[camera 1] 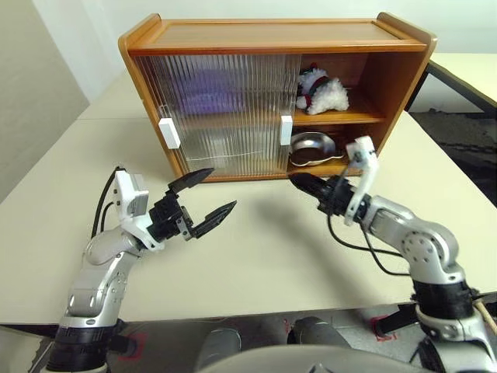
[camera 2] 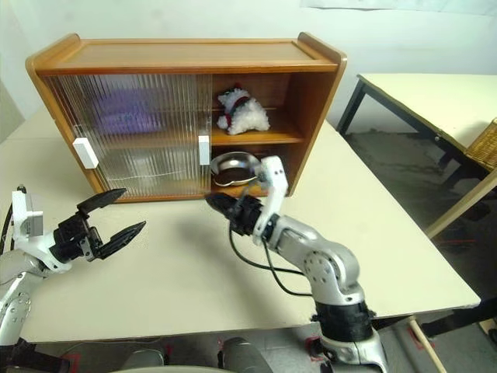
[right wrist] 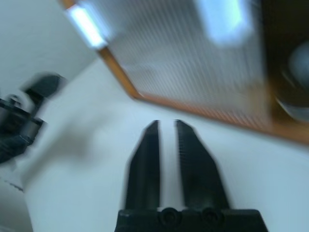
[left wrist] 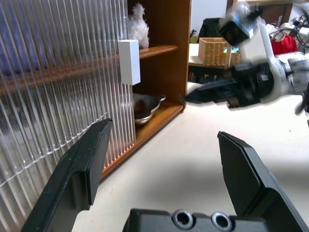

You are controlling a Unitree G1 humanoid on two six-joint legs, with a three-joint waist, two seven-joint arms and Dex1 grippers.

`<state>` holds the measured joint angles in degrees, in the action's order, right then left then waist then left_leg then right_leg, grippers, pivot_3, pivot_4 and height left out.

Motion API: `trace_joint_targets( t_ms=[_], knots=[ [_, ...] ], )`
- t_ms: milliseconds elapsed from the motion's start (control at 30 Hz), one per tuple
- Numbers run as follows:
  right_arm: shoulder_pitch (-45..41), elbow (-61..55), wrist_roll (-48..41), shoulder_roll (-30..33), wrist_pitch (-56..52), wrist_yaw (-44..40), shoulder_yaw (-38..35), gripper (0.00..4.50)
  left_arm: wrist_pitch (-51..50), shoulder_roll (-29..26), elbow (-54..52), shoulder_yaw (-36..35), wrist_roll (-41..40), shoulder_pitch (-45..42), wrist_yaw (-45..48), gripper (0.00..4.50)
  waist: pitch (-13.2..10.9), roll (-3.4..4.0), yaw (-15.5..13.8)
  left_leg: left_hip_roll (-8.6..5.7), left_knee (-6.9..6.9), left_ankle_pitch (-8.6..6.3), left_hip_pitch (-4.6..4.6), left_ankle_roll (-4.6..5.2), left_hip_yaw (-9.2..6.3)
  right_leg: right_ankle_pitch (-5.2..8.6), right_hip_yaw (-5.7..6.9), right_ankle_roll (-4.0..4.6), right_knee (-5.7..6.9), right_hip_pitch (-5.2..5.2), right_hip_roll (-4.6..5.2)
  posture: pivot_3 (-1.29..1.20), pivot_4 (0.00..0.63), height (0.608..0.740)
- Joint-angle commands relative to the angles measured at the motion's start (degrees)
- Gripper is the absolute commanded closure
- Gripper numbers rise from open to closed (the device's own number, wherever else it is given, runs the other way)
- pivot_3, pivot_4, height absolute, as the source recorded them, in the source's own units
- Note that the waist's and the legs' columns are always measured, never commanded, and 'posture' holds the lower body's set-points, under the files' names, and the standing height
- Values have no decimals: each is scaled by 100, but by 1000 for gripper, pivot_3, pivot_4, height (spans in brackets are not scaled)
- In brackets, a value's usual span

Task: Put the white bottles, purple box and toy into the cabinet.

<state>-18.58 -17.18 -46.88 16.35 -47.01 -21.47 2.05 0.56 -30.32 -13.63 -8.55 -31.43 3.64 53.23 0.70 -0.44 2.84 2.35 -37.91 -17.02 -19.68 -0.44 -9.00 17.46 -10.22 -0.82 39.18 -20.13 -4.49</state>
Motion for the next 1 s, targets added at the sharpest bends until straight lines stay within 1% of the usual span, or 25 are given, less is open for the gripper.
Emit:
trace_joint_targets(
  t_ms=[33,167,267,533,733,833,1000],
  knots=[
    [-427,389,422,-255,178,174,169,4486,17,-42,-42,-86,32,24,-10,0,0,0,-6,1,4,0,2,0,-1,-3,1,6,0,-2,0,-14,0,740],
    [-987,877,758,-601,376,225,180,4486,16,-31,-49,-76,50,28,-29,0,0,1,-30,4,13,0,3,1,-6,-30,3,65,-1,-35,2,-10,3,740],
    [-1200,1066,950,-714,429,255,151,4486,19,-18,-63,-64,51,36,-44,0,0,1,-52,4,15,0,-19,0,-6,-31,5,68,-1,-40,4,-8,5,740],
    [-1729,1778,1621,-907,703,419,97,4486,-7,-6,-103,-13,69,20,-83,0,-2,3,-73,7,22,0,-22,0,-6,-42,8,42,0,-47,7,-11,6,740],
    [-1841,1900,2100,-763,854,524,87,4486,-16,-8,-104,0,67,1,-108,0,-2,4,-113,8,25,0,-23,-1,-6,-35,10,53,-1,-49,9,-14,4,740],
    [-1849,1831,2234,-716,809,543,52,4486,-16,10,-59,26,67,-49,-106,0,-3,4,-127,7,21,0,-23,-1,-6,-21,10,78,-2,-50,11,-14,4,740],
    [-1848,1587,2410,-607,692,616,1,4486,-26,37,-27,87,73,-134,-99,0,-4,5,-131,4,12,0,-21,-3,-6,-34,10,75,-1,-61,14,-21,0,740]
  ],
)
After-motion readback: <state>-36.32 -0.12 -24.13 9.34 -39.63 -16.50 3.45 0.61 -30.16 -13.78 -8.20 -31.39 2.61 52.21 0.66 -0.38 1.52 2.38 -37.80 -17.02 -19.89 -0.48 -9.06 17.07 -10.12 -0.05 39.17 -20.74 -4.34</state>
